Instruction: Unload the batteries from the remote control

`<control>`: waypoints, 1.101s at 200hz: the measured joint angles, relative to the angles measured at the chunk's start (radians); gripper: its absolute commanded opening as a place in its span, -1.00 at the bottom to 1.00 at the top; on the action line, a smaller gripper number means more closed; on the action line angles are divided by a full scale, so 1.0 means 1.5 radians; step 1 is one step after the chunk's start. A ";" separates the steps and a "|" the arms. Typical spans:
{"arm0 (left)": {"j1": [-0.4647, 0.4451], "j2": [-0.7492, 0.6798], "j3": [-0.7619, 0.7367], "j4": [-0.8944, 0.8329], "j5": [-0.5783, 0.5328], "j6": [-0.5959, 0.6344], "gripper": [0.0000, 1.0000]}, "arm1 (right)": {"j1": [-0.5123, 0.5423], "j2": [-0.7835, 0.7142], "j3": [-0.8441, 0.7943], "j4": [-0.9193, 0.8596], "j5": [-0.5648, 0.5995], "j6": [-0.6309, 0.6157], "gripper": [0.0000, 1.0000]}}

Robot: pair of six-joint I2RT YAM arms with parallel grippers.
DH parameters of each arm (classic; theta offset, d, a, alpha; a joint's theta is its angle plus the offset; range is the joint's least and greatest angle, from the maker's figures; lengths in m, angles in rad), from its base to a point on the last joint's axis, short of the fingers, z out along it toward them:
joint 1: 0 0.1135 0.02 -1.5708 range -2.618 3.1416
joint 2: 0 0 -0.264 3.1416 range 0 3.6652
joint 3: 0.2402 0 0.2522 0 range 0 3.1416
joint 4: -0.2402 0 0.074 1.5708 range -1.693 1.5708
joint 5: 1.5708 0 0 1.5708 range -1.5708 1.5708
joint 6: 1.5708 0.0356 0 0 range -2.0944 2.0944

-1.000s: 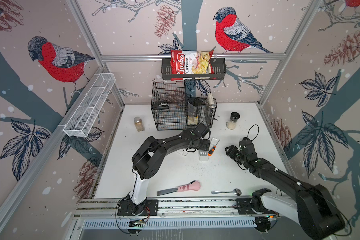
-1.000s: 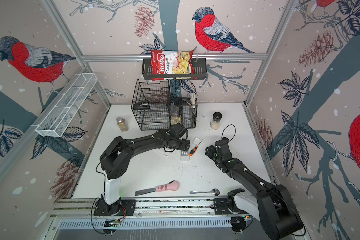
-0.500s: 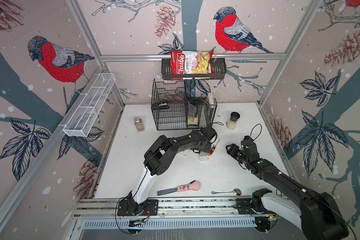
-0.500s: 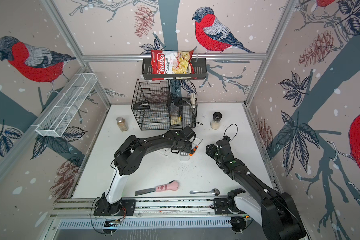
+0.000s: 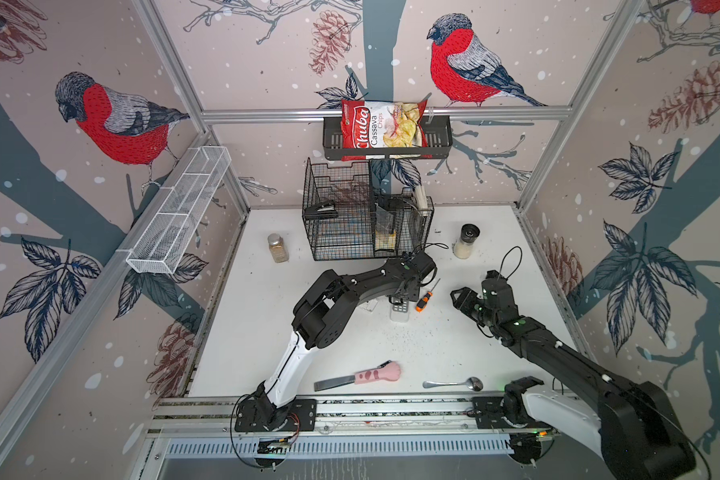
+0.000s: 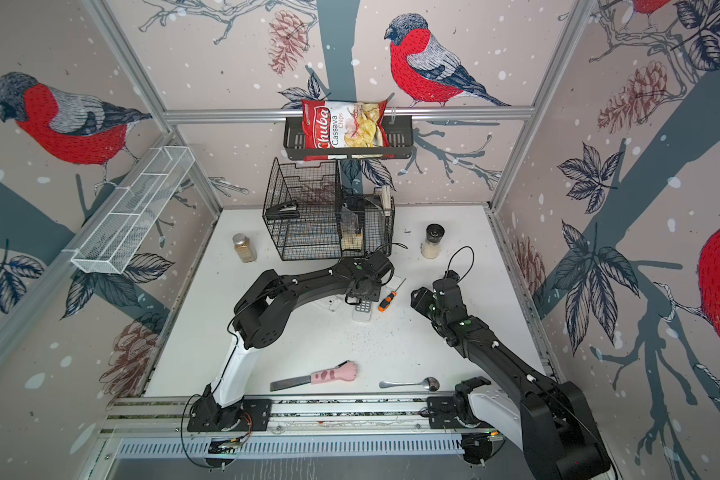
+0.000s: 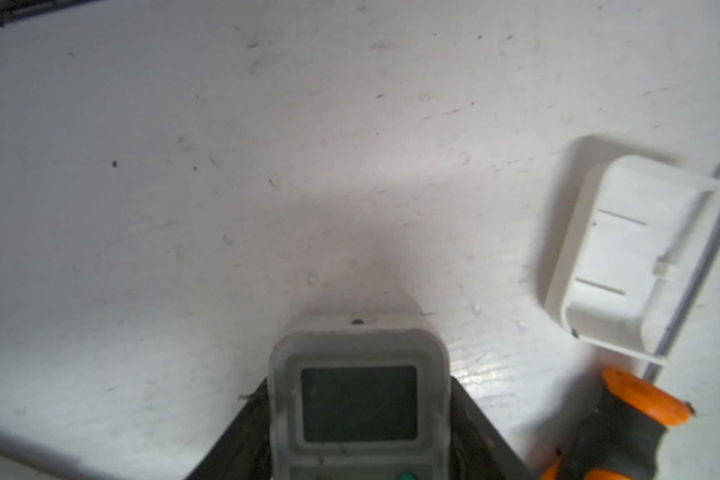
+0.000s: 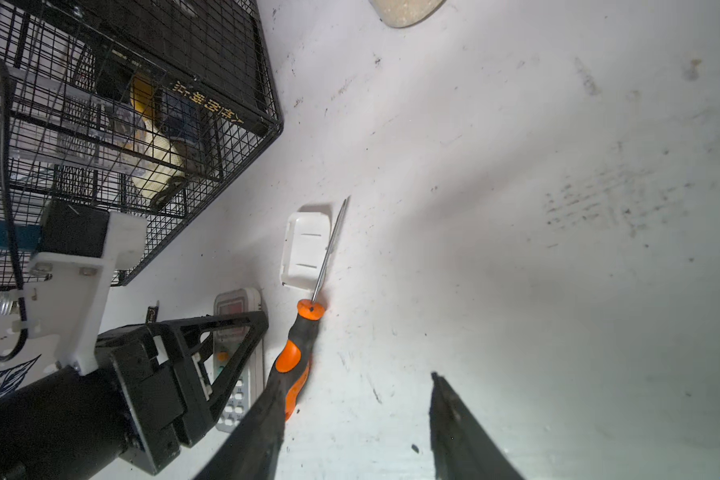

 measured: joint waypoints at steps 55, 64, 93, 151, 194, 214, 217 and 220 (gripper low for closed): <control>0.027 -0.074 -0.092 0.028 0.047 -0.019 0.04 | 0.074 0.007 -0.004 0.034 -0.007 -0.020 0.08; 0.031 -0.092 -0.105 0.032 0.053 -0.025 0.04 | 0.094 0.015 -0.004 0.045 -0.010 -0.021 0.04; 0.045 -0.152 -0.149 0.080 0.088 -0.039 0.04 | 0.152 0.037 -0.004 0.089 -0.012 -0.032 0.00; 0.073 -0.224 -0.233 0.164 0.140 -0.076 0.04 | 0.263 0.067 0.019 0.150 -0.009 -0.035 -0.01; 0.083 -0.259 -0.266 0.220 0.165 -0.102 0.04 | 0.298 0.132 0.063 0.170 0.004 -0.035 -0.08; 0.084 -0.272 -0.271 0.237 0.177 -0.107 0.04 | 0.306 0.165 0.082 0.177 0.005 -0.035 -0.09; 0.084 -0.274 -0.272 0.239 0.177 -0.107 0.04 | 0.307 0.170 0.085 0.177 0.006 -0.034 -0.10; 0.084 -0.276 -0.272 0.240 0.177 -0.107 0.04 | 0.309 0.174 0.087 0.177 0.006 -0.035 -0.11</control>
